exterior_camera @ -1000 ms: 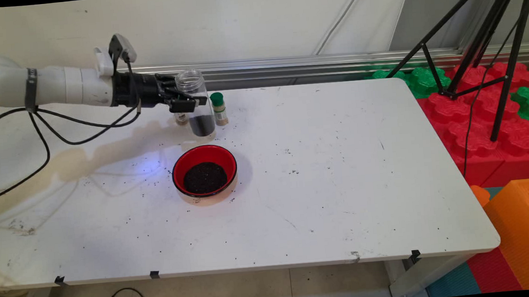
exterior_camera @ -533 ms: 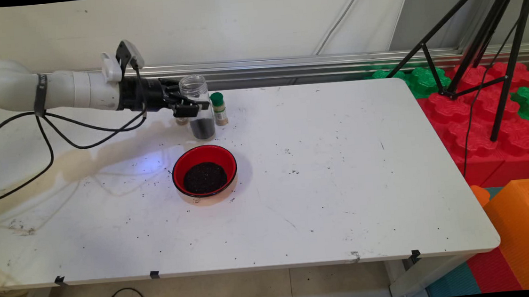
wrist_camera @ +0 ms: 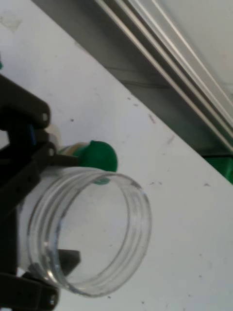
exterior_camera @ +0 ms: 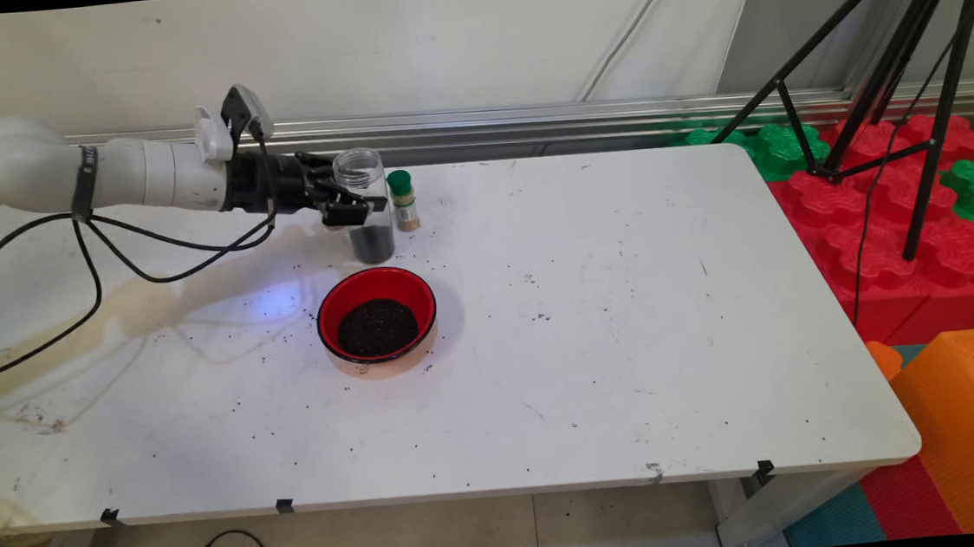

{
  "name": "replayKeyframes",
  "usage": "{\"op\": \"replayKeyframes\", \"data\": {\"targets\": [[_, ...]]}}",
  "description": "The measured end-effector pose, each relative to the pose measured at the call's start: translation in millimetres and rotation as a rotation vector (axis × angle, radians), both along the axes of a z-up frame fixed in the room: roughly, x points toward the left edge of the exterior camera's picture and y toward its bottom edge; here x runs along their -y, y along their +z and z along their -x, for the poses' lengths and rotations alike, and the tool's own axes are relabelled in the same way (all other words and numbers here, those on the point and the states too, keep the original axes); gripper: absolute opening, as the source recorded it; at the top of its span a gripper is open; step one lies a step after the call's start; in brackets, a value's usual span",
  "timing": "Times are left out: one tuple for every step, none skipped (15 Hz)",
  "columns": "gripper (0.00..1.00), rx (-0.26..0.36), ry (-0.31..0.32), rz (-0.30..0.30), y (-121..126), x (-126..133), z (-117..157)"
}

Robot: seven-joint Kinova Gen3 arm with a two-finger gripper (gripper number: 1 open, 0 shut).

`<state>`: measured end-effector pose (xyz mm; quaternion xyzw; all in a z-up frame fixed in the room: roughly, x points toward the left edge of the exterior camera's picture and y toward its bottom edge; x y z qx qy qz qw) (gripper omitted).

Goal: Place the picked object on the table

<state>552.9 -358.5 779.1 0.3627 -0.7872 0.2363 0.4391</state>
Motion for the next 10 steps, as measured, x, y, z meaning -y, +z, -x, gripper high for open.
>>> {"op": "replayKeyframes", "data": {"targets": [[0.0, 0.004, 0.0, -0.001, -1.1, 0.0, 0.2], [0.0, 0.006, 0.0, -0.001, -2.1, 0.1, 0.4], [0.0, 0.008, 0.001, 0.0, -2.8, 0.2, 0.5], [0.0, 0.01, 0.001, -0.001, -3.6, 0.4, 0.6], [0.0, 0.011, 0.001, -0.001, -4.3, 0.5, 0.8], [0.0, 0.013, 0.001, -0.001, -4.8, 0.5, 0.8], [0.0, 0.014, 0.001, -0.001, -5.2, 0.6, 0.8], [1.0, 0.015, 0.0, -0.003, -6.1, 0.5, 1.1], [1.0, 0.015, 0.002, -0.001, -6.3, 0.3, 1.0], [1.0, 0.016, 0.001, -0.001, -6.7, 0.0, 0.9]]}}
